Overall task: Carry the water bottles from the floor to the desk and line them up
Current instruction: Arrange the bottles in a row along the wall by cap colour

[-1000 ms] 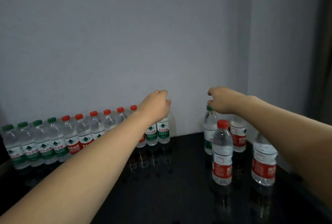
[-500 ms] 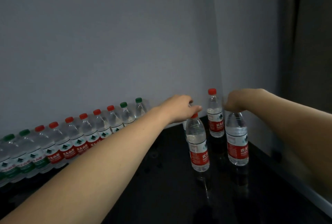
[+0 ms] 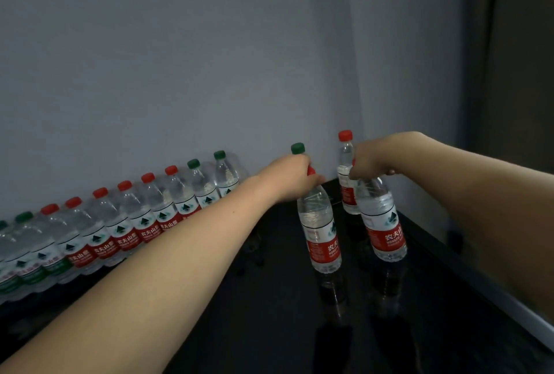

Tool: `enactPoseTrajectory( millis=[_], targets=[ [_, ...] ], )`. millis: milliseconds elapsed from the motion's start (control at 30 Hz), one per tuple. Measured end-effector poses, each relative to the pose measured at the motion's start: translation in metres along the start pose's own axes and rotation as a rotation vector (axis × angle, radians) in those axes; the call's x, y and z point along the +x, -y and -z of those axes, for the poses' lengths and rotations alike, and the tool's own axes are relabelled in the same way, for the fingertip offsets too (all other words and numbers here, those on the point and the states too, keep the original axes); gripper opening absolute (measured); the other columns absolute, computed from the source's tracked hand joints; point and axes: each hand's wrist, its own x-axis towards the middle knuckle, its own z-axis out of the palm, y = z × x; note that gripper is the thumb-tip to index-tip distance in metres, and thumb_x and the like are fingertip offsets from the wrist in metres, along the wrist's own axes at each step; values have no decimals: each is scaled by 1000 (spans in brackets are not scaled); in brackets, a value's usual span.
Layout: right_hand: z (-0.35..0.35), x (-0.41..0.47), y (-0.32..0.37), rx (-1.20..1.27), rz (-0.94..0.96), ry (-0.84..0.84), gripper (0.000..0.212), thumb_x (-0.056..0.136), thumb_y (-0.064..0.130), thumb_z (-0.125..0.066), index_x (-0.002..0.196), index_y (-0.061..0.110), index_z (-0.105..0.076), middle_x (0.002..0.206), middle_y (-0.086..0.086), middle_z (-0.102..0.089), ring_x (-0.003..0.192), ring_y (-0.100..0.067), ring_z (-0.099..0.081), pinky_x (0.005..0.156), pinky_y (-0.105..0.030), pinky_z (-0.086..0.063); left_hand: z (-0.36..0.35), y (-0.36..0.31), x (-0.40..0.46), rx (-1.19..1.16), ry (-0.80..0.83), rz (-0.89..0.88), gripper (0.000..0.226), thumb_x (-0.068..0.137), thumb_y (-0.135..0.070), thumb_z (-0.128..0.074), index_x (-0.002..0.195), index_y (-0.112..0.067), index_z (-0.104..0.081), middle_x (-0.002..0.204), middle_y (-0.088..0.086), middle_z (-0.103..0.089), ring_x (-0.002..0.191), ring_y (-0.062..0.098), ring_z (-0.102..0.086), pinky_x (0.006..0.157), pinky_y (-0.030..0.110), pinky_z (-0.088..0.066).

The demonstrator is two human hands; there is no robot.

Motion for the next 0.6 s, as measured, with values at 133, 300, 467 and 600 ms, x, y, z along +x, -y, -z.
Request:
enactPoseTrajectory(
  millis=[133,300,467,600],
  targets=[
    [-1,0,4,28,93,-73,30,91,36,-60,103,9,-59,95,-7,-62,87,-23,-61,78,-34,-51,2,5,-6,52,-6,31,24,95,-43,-53,84,-22,-51,80,0,-56,68,12,-51,52,29,-34],
    [9,3,12,107,121,-135,37,87,43,-64,94,7,-59,77,-5,-59,65,-20,-60,60,-30,-50,23,29,-16,77,-19,60,24,96,-40,-51,96,-17,-57,91,3,-60,80,19,-57,61,31,-41],
    [34,7,45,116,227,-222,37,85,46,-64,79,12,-52,81,-7,-60,76,-26,-64,69,-38,-55,64,61,-24,137,1,7,18,95,-38,-54,104,-23,-55,97,-2,-60,86,18,-56,72,36,-48],
    [62,10,73,108,274,-356,38,83,46,-62,70,12,-52,70,-6,-58,59,-21,-59,48,-26,-41,99,81,-26,203,-69,-2,17,93,-37,-55,103,-23,-55,99,0,-61,87,21,-56,72,34,-45]
  ],
)
